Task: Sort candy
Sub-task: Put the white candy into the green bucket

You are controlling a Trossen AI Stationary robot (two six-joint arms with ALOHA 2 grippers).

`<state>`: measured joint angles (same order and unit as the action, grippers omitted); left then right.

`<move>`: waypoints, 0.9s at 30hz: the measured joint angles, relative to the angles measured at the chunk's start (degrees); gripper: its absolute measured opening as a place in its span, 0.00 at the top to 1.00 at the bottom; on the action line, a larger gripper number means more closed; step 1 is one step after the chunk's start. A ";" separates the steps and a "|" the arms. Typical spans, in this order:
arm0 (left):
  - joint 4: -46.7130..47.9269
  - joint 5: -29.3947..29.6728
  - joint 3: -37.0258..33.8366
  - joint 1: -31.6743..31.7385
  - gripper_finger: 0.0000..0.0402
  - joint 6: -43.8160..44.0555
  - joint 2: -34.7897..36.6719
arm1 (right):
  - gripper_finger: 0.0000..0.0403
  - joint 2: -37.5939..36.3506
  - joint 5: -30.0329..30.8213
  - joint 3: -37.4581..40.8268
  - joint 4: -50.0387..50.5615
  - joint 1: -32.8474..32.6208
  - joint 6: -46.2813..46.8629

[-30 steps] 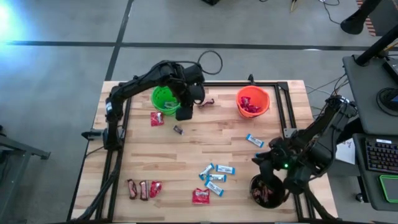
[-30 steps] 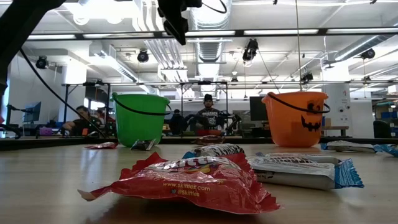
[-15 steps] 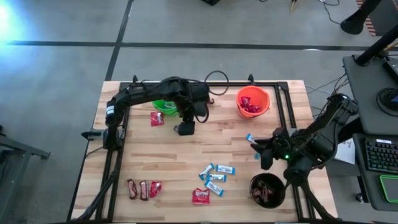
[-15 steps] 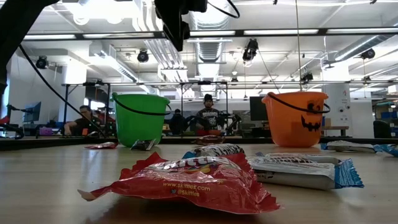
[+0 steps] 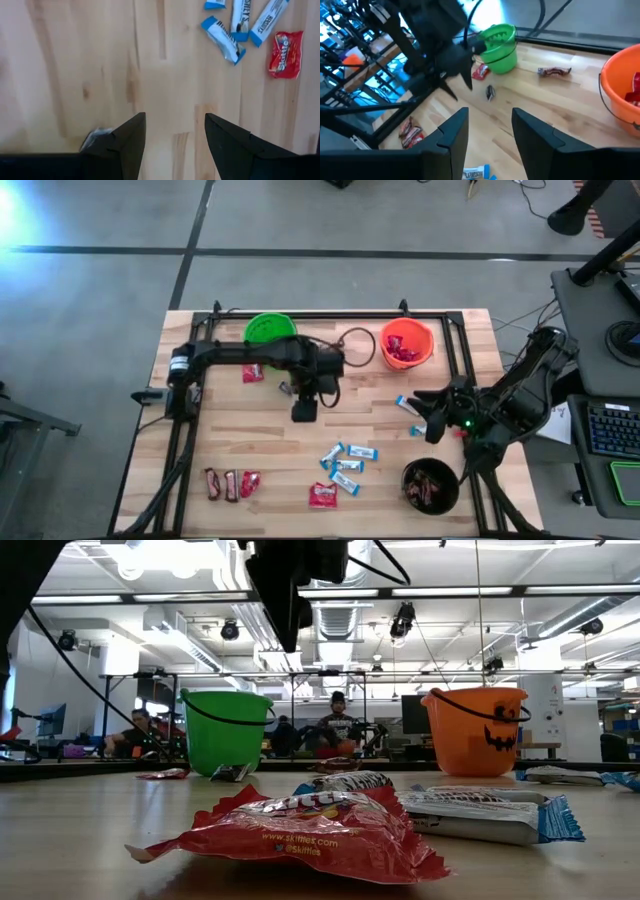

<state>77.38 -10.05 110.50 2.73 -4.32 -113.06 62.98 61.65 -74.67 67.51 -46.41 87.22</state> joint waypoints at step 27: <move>-27.92 0.47 -9.77 -12.00 0.55 27.52 -3.07 | 0.63 -2.95 -3.93 0.00 -0.21 0.33 -9.26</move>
<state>49.46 -9.58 100.73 -9.27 23.20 -116.12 60.03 57.71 -74.67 67.30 -46.09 77.96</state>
